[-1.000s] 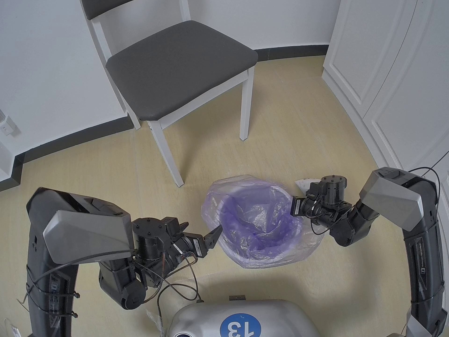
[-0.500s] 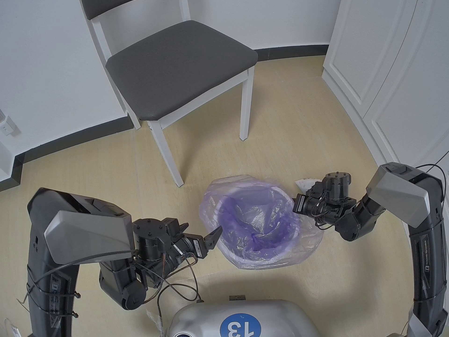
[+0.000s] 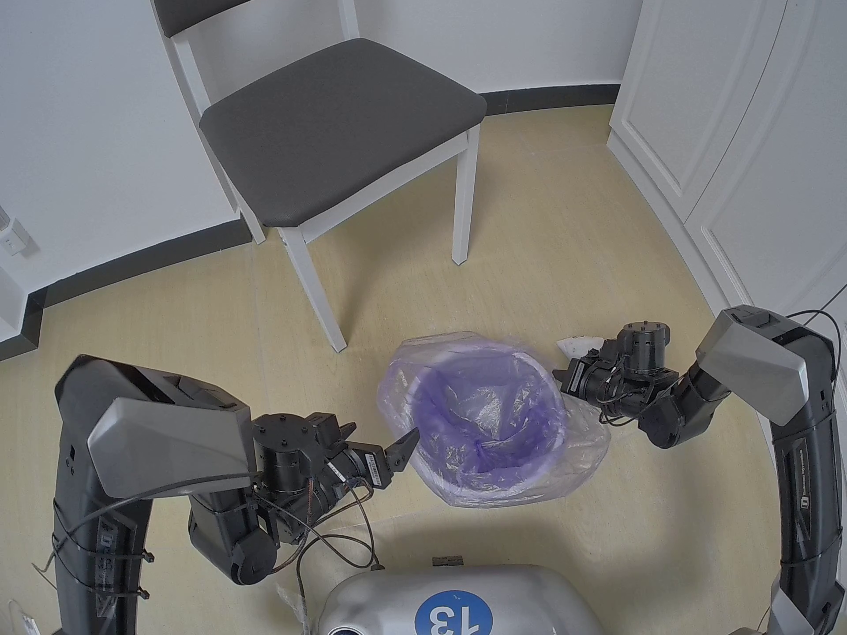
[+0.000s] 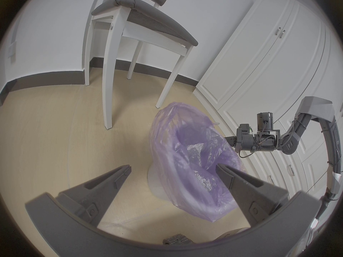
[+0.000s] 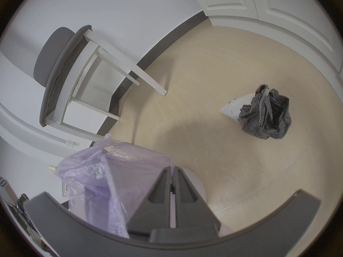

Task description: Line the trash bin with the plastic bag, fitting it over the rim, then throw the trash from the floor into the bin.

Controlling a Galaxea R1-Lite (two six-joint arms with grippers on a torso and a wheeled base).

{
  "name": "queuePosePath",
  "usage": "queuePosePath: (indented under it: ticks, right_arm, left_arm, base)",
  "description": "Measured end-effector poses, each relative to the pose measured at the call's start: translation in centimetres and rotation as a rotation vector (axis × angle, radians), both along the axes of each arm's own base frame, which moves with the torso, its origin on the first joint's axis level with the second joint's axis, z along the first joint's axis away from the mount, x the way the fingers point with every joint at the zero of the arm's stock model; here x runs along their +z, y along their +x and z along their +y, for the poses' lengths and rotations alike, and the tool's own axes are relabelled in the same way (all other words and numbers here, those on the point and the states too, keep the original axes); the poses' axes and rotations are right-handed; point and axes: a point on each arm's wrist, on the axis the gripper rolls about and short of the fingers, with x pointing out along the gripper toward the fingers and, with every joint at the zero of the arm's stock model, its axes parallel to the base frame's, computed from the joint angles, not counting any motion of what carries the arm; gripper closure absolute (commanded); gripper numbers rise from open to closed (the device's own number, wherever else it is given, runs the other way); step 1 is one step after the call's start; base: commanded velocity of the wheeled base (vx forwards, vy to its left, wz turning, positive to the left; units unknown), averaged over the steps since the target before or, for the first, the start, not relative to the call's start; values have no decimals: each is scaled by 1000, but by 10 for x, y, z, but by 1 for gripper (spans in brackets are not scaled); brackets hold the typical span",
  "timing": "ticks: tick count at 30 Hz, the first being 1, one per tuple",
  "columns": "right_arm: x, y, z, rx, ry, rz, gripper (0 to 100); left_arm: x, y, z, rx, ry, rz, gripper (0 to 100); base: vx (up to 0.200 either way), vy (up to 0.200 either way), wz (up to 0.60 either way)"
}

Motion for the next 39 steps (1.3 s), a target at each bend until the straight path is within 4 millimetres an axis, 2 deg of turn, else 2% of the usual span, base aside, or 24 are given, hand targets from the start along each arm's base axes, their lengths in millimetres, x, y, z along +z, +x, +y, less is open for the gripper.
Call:
queuePosePath:
  ticks: [9, 10, 19, 30, 34, 39]
  right_arm:
    - [-12, 2, 1, 0, 3, -17, 100]
    - [-13, 2, 1, 0, 3, -21, 0]
    - [-14, 2, -3, -10, 8, -18, 0]
    - [-1, -2, -12, -3, -40, -52, 0]
    - [5, -5, -15, 7, -74, -71, 0]
    - [11, -9, -20, 23, -137, -101, 0]
  left_arm:
    - [-5, 0, -1, -1, 7, 11, 0]
    - [-6, 0, -1, 1, 8, 12, 0]
    - [-6, 1, 0, 9, 9, 12, 0]
    - [-2, 3, 0, 25, 3, -4, 0]
    - [6, 9, -1, 34, -12, -41, 0]
    - [19, 29, 1, 64, -48, -115, 0]
  base:
    - [0, 0, 0]
    - [0, 0, 0]
    - [0, 0, 0]
    - [0, 0, 0]
    - [0, 0, 0]
    - [0, 0, 0]
